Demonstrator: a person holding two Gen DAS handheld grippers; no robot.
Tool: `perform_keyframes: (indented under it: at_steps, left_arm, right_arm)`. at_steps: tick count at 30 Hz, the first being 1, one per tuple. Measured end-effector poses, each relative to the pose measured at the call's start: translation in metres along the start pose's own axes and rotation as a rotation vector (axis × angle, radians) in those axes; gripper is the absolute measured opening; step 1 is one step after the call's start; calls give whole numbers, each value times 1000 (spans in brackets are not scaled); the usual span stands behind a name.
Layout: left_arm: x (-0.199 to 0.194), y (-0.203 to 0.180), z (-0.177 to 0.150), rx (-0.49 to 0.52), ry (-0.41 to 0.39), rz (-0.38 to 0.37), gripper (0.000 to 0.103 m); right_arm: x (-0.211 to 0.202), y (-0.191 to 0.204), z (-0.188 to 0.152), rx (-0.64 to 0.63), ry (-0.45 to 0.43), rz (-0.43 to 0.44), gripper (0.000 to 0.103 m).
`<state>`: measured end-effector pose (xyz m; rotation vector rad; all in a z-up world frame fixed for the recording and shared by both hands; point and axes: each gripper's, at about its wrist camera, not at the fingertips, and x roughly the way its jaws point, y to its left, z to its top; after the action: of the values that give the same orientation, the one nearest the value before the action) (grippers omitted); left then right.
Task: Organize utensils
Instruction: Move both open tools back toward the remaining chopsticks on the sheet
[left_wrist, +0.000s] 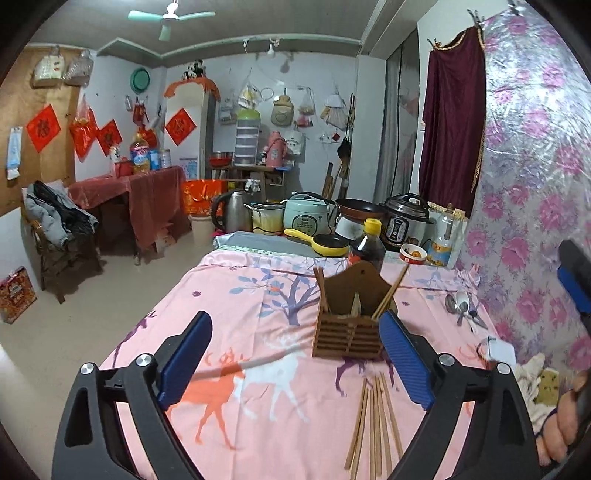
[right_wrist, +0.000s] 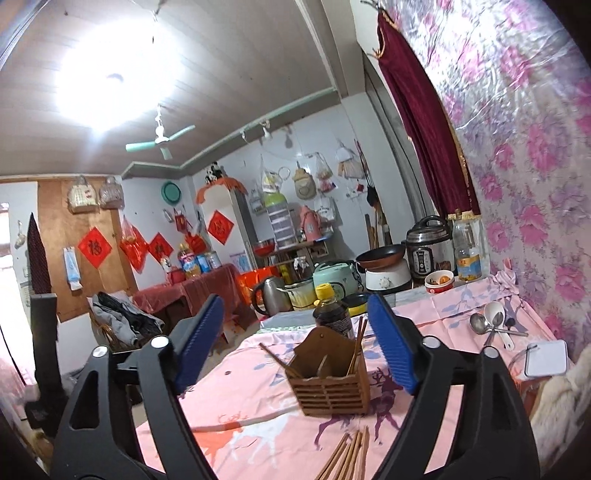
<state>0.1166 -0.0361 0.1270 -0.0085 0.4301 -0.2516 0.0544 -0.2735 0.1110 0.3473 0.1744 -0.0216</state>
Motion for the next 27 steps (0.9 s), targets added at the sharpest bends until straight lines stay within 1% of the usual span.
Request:
perform_keyframes:
  at_steps: [3, 6, 12, 16, 18, 22, 27]
  left_arm:
    - [-23, -6, -22, 13, -21, 25, 92]
    - [-47, -10, -46, 9, -45, 51, 96]
    - [-88, -9, -97, 6, -56, 77, 97]
    - [-108, -9, -129, 31, -86, 125, 97]
    - [-113, -11, -139, 56, -100, 142, 97]
    - [-118, -18, -149, 94, -145, 162, 97]
    - [-111, -27, -159, 132, -133, 149, 97]
  right_arm:
    - [-37, 5, -10, 4, -19, 8, 88]
    - [-66, 7, -22, 0, -23, 14, 91]
    - [-109, 18, -61, -22, 20, 34, 93]
    - [-128, 22, -95, -78, 36, -13, 93]
    - [-131, 24, -110, -121, 42, -56, 94]
    - [-120, 32, -128, -201, 63, -119, 94]
    - [-114, 25, -140, -182, 98, -139, 94]
